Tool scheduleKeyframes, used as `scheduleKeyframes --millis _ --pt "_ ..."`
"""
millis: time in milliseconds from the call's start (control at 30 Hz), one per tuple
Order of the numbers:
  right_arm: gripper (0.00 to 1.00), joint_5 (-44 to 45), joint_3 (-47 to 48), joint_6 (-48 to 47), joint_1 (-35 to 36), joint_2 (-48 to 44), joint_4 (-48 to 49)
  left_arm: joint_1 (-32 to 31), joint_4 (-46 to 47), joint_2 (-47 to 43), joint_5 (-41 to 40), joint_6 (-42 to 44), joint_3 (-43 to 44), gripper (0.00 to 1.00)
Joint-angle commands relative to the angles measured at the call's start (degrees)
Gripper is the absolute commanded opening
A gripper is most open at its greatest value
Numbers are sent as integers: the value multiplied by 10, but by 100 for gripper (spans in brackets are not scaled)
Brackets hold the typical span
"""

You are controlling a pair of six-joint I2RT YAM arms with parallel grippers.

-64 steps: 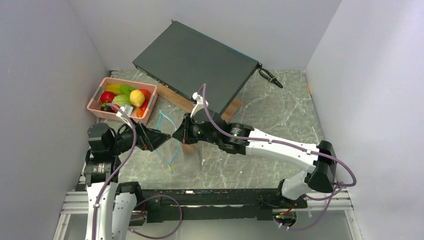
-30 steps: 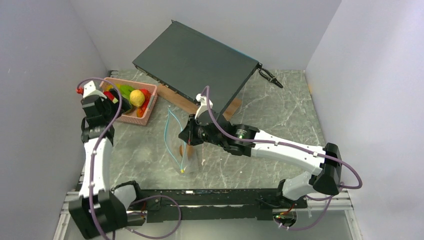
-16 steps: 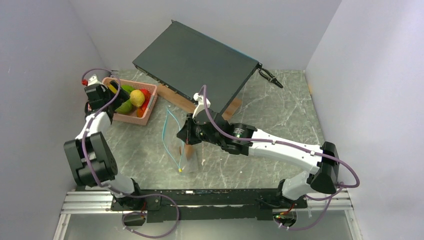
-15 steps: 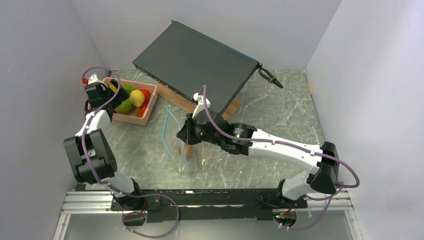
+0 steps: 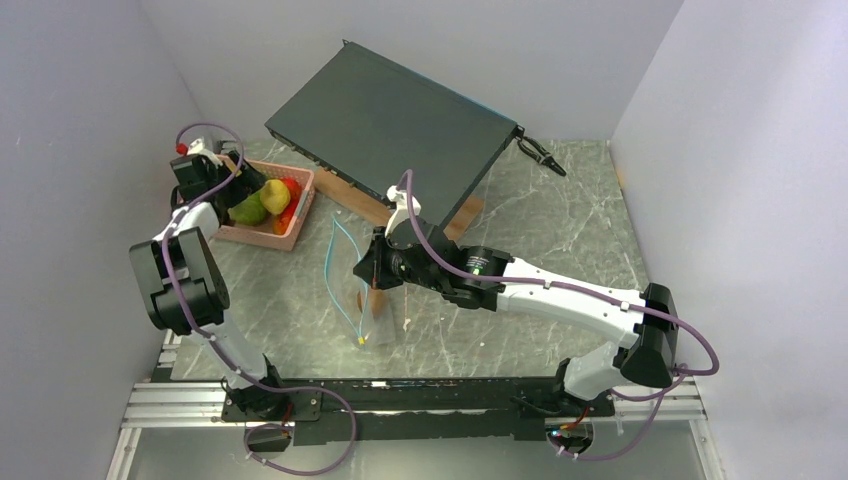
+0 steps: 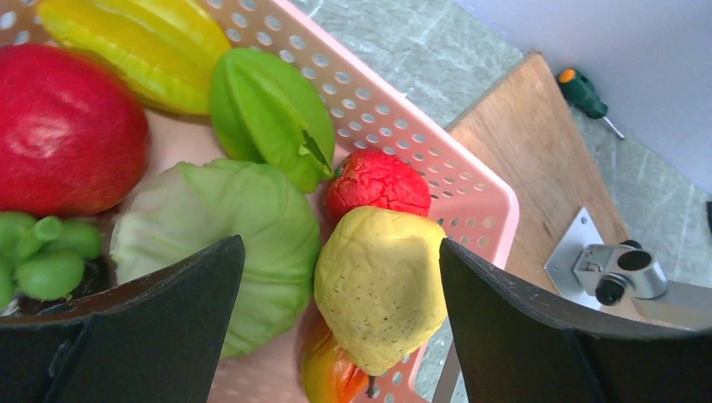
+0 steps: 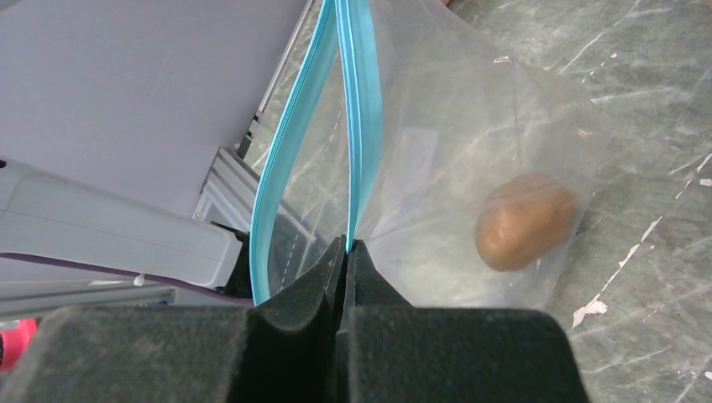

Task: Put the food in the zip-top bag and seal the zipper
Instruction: Pick up the fake fruit from the bin.

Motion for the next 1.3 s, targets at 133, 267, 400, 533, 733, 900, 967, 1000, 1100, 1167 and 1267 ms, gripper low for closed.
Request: scheduleKeyframes --millis 133,267,400,533,733,900,967,1000,1100,1167,1267 --pt "0 5 15 13 2 -8 9 -21 -2 34 88 11 31 90" --pt "0 0 14 17 3 -5 11 -30 -18 30 66 24 34 82" --pt "0 -3 14 19 3 -5 10 -40 -42 37 45 45 48 78" --pt "0 -2 14 20 2 -4 11 -54 -75 55 40 65 66 83" --pt "0 -5 12 23 3 -4 11 -63 -80 67 46 66 71 82" --pt "0 -3 11 23 3 -4 12 -64 -89 62 53 56 73 71" --pt "0 0 12 23 3 -2 11 -64 -100 58 41 54 75 65" --pt "0 0 12 22 3 -1 11 -64 -105 55 37 54 75 62" --pt "0 1 11 21 3 1 10 -64 -121 38 28 57 79 56" --pt "0 4 12 20 2 1 9 -63 -134 19 18 62 81 52" --pt "0 6 11 18 3 2 6 -63 -152 -27 -19 66 68 48"
